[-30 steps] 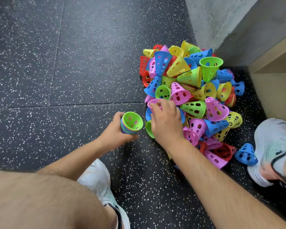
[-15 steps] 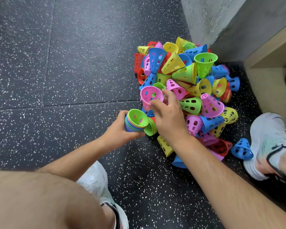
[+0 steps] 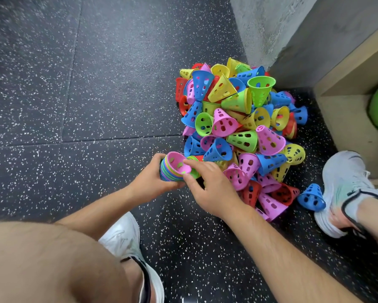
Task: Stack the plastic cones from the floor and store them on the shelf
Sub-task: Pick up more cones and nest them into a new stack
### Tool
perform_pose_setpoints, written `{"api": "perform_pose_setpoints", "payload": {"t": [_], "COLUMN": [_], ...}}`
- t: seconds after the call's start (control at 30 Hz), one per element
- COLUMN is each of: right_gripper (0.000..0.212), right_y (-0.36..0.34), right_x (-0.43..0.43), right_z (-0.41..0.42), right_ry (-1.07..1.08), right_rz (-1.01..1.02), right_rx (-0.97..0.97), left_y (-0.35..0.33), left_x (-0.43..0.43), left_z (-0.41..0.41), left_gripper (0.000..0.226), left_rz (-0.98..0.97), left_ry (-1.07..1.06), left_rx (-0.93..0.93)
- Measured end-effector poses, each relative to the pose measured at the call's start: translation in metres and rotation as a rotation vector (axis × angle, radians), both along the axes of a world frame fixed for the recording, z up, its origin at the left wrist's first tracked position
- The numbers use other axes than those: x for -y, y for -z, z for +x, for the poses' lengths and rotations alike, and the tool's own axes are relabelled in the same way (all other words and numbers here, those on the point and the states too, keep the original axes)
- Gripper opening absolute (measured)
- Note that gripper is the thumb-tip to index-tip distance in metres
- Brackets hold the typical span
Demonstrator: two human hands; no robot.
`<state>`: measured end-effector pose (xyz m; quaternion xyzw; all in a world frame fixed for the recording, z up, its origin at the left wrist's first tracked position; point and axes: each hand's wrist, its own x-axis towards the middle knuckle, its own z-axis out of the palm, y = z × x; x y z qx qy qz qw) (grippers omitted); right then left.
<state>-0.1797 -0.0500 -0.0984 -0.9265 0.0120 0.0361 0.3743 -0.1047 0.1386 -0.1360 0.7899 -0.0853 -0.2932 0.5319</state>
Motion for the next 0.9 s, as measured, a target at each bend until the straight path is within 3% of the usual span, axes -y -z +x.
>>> {"api": "perform_pose_setpoints", "payload": {"t": [0.1, 0.23, 0.43, 0.63, 0.8, 0.9], "right_gripper": [0.029, 0.020, 0.017, 0.024, 0.043, 0.038], "right_y": [-0.003, 0.001, 0.004, 0.005, 0.005, 0.013], "right_x": [0.003, 0.009, 0.025, 0.036, 0.042, 0.048], "right_z": [-0.003, -0.008, -0.022, -0.018, 0.007, 0.021], "right_ry": [0.024, 0.166, 0.214, 0.297, 0.378, 0.359], "right_rz": [-0.019, -0.093, -0.172, -0.267, -0.367, -0.444], "right_rx": [0.022, 0.089, 0.042, 0.046, 0.042, -0.050], "left_y": [-0.001, -0.007, -0.019, -0.013, -0.007, -0.002], "left_x": [-0.007, -0.005, 0.012, 0.030, 0.032, 0.036], "left_z": [-0.009, -0.017, -0.019, -0.017, -0.007, 0.001], "left_gripper": [0.073, 0.072, 0.070, 0.071, 0.074, 0.073], "left_rz": [0.059, 0.099, 0.110, 0.120, 0.117, 0.102], "left_ry": [-0.019, -0.030, -0.013, 0.002, 0.060, 0.062], "left_rx": [0.013, 0.031, 0.059, 0.076, 0.032, 0.018]}}
